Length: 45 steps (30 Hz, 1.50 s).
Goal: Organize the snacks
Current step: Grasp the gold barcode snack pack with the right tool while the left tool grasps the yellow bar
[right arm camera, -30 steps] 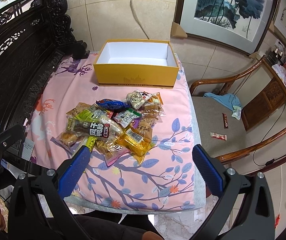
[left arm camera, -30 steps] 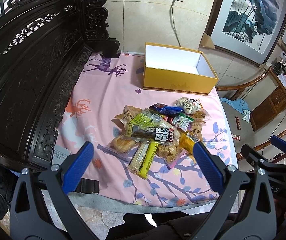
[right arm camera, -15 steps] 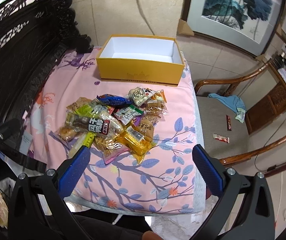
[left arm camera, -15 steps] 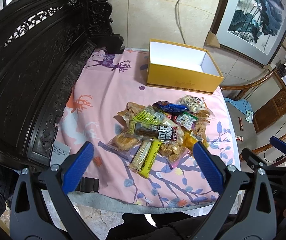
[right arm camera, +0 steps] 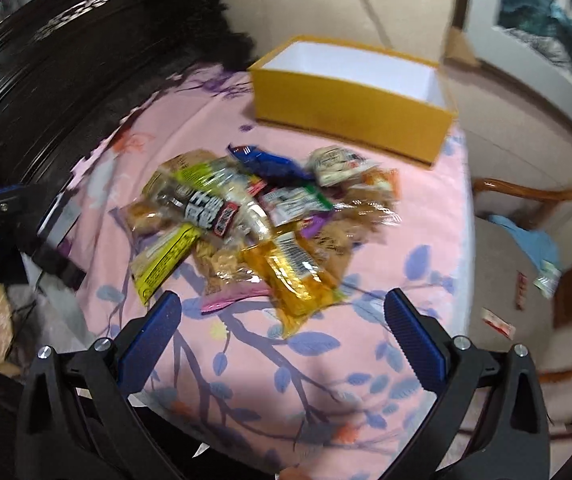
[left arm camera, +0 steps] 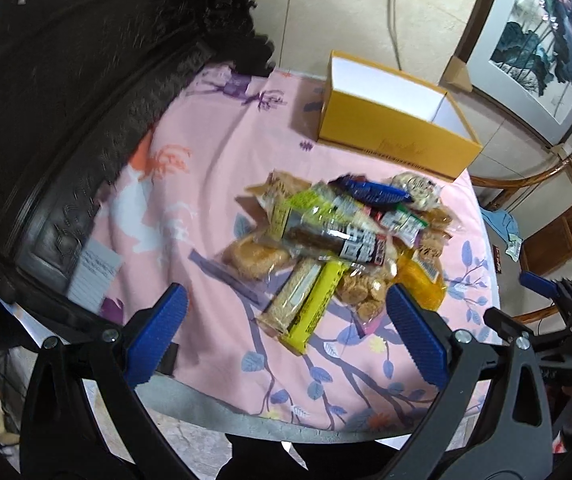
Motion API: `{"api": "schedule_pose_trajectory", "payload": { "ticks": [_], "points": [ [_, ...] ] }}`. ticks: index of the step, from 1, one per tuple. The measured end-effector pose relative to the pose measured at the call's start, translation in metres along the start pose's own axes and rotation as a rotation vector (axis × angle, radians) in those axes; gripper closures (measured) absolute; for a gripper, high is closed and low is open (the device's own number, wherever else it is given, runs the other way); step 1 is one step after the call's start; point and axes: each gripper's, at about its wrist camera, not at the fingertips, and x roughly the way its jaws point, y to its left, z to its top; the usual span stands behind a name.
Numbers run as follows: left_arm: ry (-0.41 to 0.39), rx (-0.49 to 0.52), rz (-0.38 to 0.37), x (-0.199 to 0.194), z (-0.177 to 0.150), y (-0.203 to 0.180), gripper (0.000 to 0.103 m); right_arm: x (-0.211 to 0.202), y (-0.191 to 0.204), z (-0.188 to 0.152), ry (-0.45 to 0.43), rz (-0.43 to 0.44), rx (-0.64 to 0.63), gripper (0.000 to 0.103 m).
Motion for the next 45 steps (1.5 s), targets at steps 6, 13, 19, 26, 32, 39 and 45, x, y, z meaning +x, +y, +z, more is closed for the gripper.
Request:
{"api": "schedule_pose_trajectory", "payload": {
  "ticks": [6,13,19,26,32,39,45],
  "points": [
    [-0.031,0.048,0.052,0.027,-0.036,-0.009,0.002,0.061,-0.015,0.000,0.039,0.106,-0.123,0.027],
    [0.043,0.051,0.116,0.047,-0.059,-0.015,0.002,0.103,-0.014,0.002,0.068,0.155,-0.271,0.038],
    [0.090,0.071,0.124,0.059,-0.064,-0.009,0.002,0.132,-0.013,-0.001,0.112,0.151,-0.322,0.045],
    [0.111,0.149,0.062,0.093,-0.050,-0.019,0.002,0.108,-0.029,-0.007,0.104,0.164,-0.133,0.066],
    [0.092,0.355,0.030,0.124,-0.058,-0.059,0.002,0.088,-0.033,-0.032,0.121,0.183,0.031,0.066],
    [0.109,0.461,0.034,0.143,-0.068,-0.077,0.017,0.077,-0.018,-0.050,0.118,0.196,0.119,0.066],
    [0.152,0.417,0.011,0.162,-0.068,-0.067,0.042,0.074,-0.013,-0.051,0.114,0.203,0.157,0.066]
  ]
}}
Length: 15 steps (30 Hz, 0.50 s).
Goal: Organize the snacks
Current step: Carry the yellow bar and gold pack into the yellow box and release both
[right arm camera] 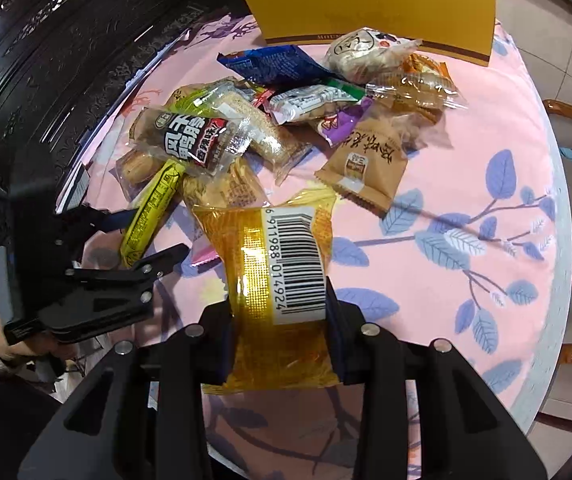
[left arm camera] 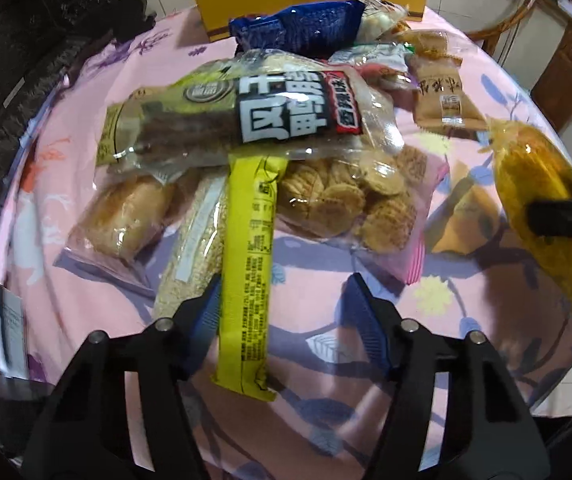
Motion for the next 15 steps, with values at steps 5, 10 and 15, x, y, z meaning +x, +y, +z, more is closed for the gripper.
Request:
{"api": "schedule_pose_trajectory", "payload": {
  "ticks": [5,10,15],
  "points": [
    [-0.010,-0.022,-0.052,0.000,0.003,0.004,0.077,-0.004,0.002,0.000,-0.014,0.004,0.005,0.066],
    [-0.014,-0.069,-0.090,-0.018,-0.003,0.016,0.081,-0.010,0.004,0.003,-0.019,0.025,0.009,0.066],
    [-0.017,-0.075,-0.104,-0.041,-0.012,0.022,0.081,-0.015,0.001,0.005,-0.023,0.041,0.024,0.066]
  ]
}}
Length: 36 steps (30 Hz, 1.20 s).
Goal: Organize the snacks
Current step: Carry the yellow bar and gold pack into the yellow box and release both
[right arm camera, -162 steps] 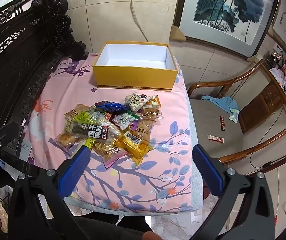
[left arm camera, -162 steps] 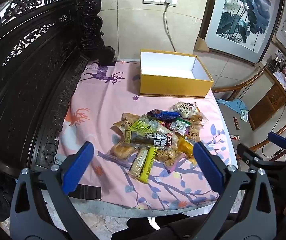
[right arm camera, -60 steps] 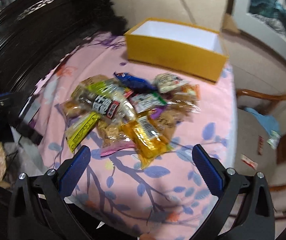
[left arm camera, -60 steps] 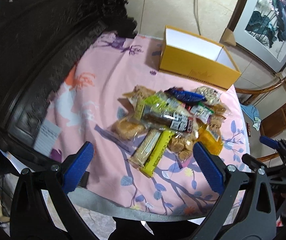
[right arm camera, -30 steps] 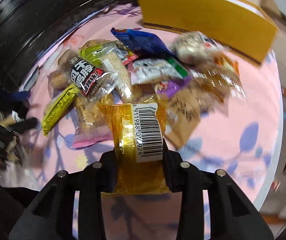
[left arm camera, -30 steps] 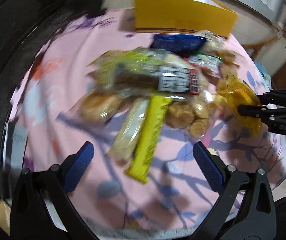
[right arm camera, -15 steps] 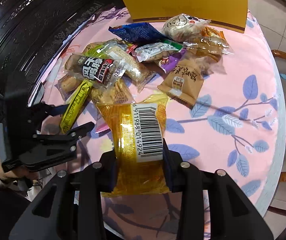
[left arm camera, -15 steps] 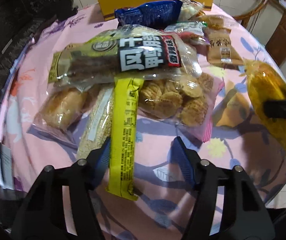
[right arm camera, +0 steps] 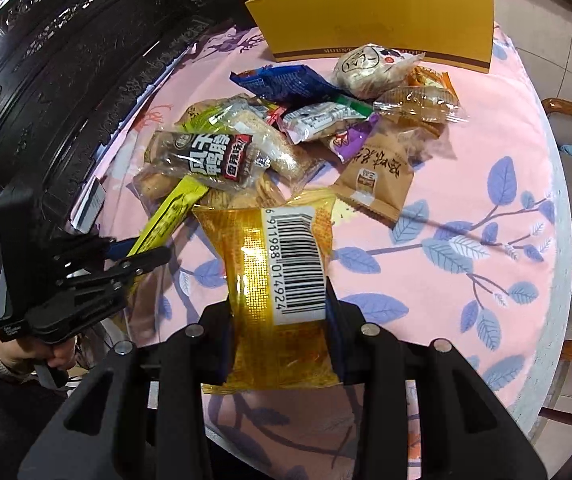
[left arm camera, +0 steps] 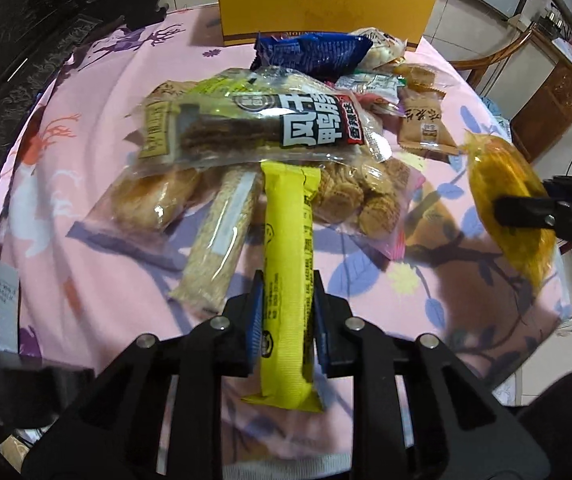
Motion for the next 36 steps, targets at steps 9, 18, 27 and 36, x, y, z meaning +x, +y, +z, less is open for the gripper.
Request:
{"api": "schedule_pose_trajectory", "payload": {
  "ticks": [9,18,27,36],
  "points": [
    [-0.096,0.001,-0.011,-0.060,0.017,0.002,0.081,-0.018,0.007,0.018,-0.049,0.028,-0.021,0.066],
    [-0.328,-0.014,-0.082,-0.101,0.108,-0.006,0.081,-0.061,0.004,0.072,-0.209,0.020,-0.051,0.066],
    [-0.474,0.013,-0.141,-0.098,0.257,-0.008,0.081,-0.097,-0.027,0.183,-0.410,-0.064,-0.052,0.066],
    [-0.507,0.065,-0.082,-0.076,0.378,-0.013,0.081,-0.107,-0.056,0.295,-0.531,-0.157,-0.080,0.066]
  ]
}}
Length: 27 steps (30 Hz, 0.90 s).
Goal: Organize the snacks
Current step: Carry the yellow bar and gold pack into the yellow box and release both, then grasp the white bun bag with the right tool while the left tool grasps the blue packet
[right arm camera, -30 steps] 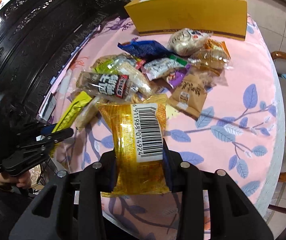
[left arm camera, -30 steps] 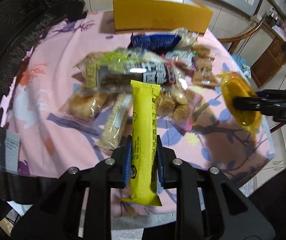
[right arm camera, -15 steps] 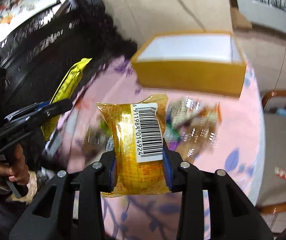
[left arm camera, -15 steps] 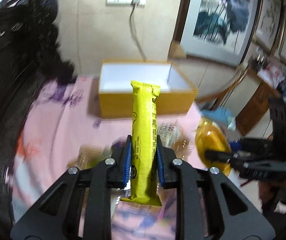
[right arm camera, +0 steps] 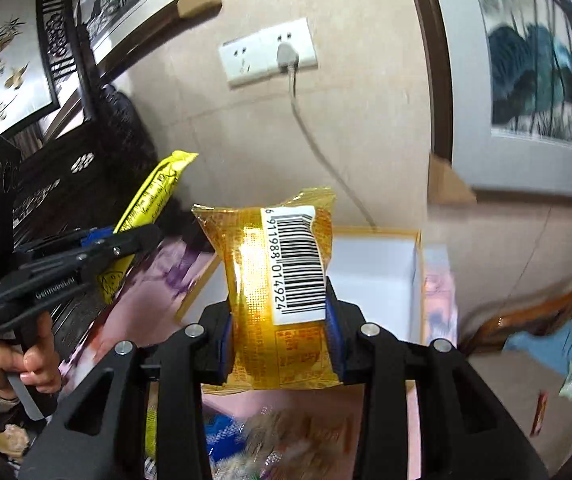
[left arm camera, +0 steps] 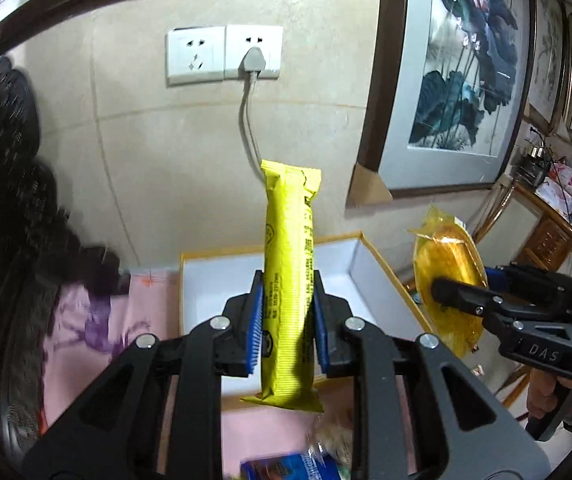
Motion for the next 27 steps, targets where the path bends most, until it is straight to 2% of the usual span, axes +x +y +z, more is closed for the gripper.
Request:
{"api": "schedule_pose_trajectory", "payload": {
  "ticks": [1,2,3,4,5,6,9,13,16,19,23,27],
  "points": [
    [0.000,0.004,0.012,0.007,0.007,0.001,0.081,0.007,-0.001,0.008,-0.006,-0.006,-0.009,0.066],
    [0.004,0.005,0.028,0.015,0.015,0.002,0.064,0.014,-0.002,0.015,-0.008,-0.021,-0.020,0.065],
    [0.011,0.000,0.050,0.022,0.021,0.005,0.043,0.022,-0.005,0.021,-0.002,-0.039,-0.024,0.063],
    [0.007,-0.013,0.093,0.025,0.027,0.007,0.004,0.028,-0.008,0.026,0.010,-0.054,-0.021,0.048],
    [-0.015,-0.030,0.134,0.024,0.030,0.009,0.002,0.034,-0.012,0.031,0.018,-0.080,-0.007,0.039],
    [-0.041,-0.045,0.142,0.020,0.032,0.011,0.002,0.035,-0.013,0.033,0.013,-0.092,0.000,0.036],
    [-0.048,-0.072,0.132,0.009,0.031,0.015,0.002,0.031,-0.017,0.032,0.005,-0.090,0.023,0.036],
    [-0.040,-0.101,0.139,-0.011,0.013,0.022,0.002,0.019,-0.009,0.011,0.027,-0.064,0.030,0.036],
    [-0.024,-0.129,0.138,-0.031,-0.011,0.027,0.002,0.007,0.001,-0.022,0.066,-0.033,0.038,0.036],
    [-0.021,-0.135,0.169,-0.055,-0.044,0.032,0.002,-0.003,0.010,-0.056,0.113,0.006,0.072,0.036],
    [0.021,-0.168,0.198,-0.080,-0.092,0.044,0.002,-0.012,0.025,-0.122,0.226,0.070,0.133,0.036],
    [0.094,-0.246,0.203,-0.100,-0.142,0.059,0.002,-0.014,0.034,-0.175,0.324,0.057,0.169,0.036]
  ]
}}
